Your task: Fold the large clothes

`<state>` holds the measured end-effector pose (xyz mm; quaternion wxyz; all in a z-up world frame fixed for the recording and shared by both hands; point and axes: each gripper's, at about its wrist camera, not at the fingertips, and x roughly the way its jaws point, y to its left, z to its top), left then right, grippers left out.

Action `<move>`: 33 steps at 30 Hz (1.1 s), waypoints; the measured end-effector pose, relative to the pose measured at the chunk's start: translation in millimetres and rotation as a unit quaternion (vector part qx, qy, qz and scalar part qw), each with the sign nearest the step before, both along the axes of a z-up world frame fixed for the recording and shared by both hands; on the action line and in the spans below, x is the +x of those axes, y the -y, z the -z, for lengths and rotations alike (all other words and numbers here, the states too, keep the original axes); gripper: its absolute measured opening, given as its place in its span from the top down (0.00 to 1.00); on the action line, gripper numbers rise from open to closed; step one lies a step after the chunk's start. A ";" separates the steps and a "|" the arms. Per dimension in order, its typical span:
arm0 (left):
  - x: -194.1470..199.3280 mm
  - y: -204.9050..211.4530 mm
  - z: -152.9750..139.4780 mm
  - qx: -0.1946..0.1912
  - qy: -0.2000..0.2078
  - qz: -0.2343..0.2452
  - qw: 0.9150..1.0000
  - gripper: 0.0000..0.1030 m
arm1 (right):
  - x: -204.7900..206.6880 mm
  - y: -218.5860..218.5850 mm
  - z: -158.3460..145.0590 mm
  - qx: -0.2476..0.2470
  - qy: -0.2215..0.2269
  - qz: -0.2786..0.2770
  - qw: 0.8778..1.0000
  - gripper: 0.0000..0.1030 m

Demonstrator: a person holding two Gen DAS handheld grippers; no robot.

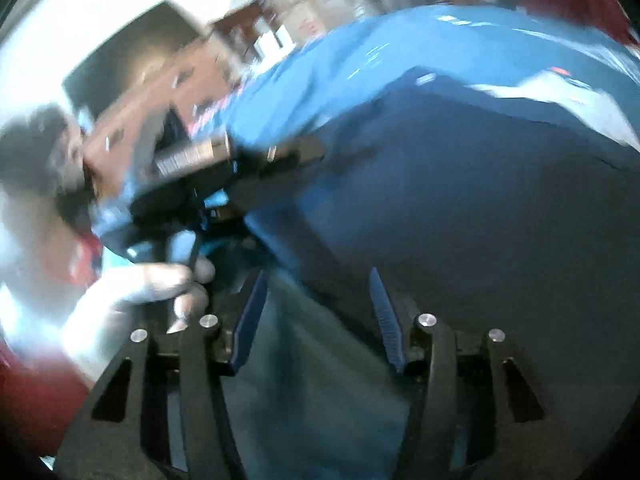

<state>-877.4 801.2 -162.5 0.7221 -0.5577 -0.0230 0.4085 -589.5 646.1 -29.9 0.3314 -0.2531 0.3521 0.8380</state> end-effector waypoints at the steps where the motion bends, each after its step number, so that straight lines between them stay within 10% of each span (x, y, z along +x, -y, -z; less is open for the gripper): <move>1: 6.4 -1.6 -5.2 0.007 -0.002 0.007 1.000 0.82 | 22.3 1.5 -7.1 -0.003 -0.021 0.019 1.000 0.49; 7: 117.4 7.3 -97.1 0.152 -0.114 0.106 0.976 0.88 | 187.1 -21.2 -31.9 -0.034 -0.155 0.129 0.979 0.41; 9: 191.7 17.7 -129.9 0.211 -0.116 0.182 0.953 0.88 | 228.8 -48.1 -24.4 -0.071 -0.224 0.131 0.963 0.15; 13: 330.0 51.6 -147.5 0.276 -0.135 0.312 0.899 0.88 | 293.1 -114.0 38.1 -0.199 -0.436 0.115 0.870 0.02; 16: 393.9 69.9 -112.3 0.248 -0.161 0.384 0.875 0.88 | 315.8 -128.7 74.1 -0.244 -0.351 0.179 0.886 0.19; 21: 317.4 88.8 -82.6 0.160 -0.105 0.321 0.928 0.68 | 315.4 -96.8 56.8 -0.207 -0.318 0.136 0.915 0.19; 23: 254.2 95.6 -76.4 0.123 -0.097 0.250 0.955 0.42 | 312.5 -83.7 56.4 -0.206 -0.321 0.142 0.913 0.17; 26: 154.3 113.1 -75.3 0.091 -0.082 0.127 0.984 0.41 | 303.3 -65.5 59.1 -0.205 -0.328 0.140 0.911 0.17; 33: 2.0 109.2 -37.0 0.026 0.016 -0.102 0.994 0.27 | 285.4 -51.3 61.2 -0.227 -0.334 0.139 0.904 0.13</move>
